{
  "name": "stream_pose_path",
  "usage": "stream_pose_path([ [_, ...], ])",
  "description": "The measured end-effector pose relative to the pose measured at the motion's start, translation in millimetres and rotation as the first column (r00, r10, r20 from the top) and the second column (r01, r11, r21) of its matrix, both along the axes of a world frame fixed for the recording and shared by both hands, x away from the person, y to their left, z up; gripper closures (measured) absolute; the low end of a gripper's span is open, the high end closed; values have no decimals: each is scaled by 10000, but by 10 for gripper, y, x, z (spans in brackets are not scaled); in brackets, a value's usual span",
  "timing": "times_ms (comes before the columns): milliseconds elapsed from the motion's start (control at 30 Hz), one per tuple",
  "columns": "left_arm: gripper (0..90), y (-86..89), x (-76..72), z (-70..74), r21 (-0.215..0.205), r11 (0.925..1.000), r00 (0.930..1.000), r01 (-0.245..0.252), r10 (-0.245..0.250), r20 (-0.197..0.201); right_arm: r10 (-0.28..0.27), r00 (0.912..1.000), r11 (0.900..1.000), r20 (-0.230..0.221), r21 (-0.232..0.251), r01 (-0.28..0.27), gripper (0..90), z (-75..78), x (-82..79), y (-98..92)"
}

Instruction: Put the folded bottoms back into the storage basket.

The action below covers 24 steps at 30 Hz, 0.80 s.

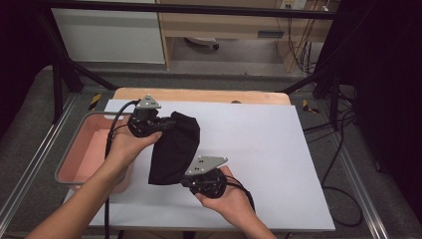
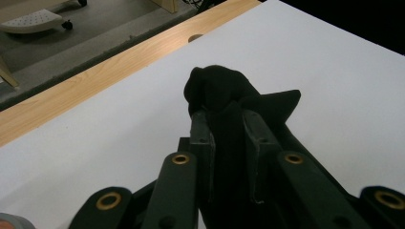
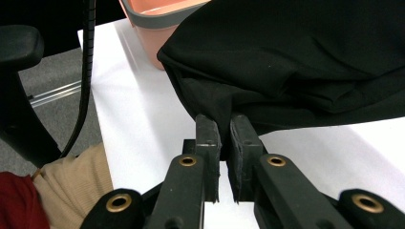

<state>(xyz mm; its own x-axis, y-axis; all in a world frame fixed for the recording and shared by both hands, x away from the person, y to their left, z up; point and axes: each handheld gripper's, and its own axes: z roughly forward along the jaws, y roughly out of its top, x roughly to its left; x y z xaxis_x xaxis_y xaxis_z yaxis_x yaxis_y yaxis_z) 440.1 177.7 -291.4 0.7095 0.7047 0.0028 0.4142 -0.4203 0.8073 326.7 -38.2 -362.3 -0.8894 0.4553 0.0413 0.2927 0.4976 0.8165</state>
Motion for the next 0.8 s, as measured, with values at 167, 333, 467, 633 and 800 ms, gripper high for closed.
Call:
stream_pose_path([
  [167,772,24,-3,25,-58,10000,10000,-47,47,10,36,10000,10000,28,26,-36,847,14,6,15],
  [333,772,56,-4,48,-72,9999,10000,-72,72,36,64,10000,10000,57,38,-64,847,32,12,33],
  [467,772,87,0,57,-101,9999,9999,-109,110,36,90,9999,9999,73,61,-90,847,44,23,55],
  [633,772,127,5,68,-182,9996,9998,-193,194,26,130,9999,9999,107,68,-131,847,51,33,89],
  [800,772,171,5,81,-208,9995,9997,-226,226,23,164,9998,9998,129,107,-165,847,59,44,126],
])
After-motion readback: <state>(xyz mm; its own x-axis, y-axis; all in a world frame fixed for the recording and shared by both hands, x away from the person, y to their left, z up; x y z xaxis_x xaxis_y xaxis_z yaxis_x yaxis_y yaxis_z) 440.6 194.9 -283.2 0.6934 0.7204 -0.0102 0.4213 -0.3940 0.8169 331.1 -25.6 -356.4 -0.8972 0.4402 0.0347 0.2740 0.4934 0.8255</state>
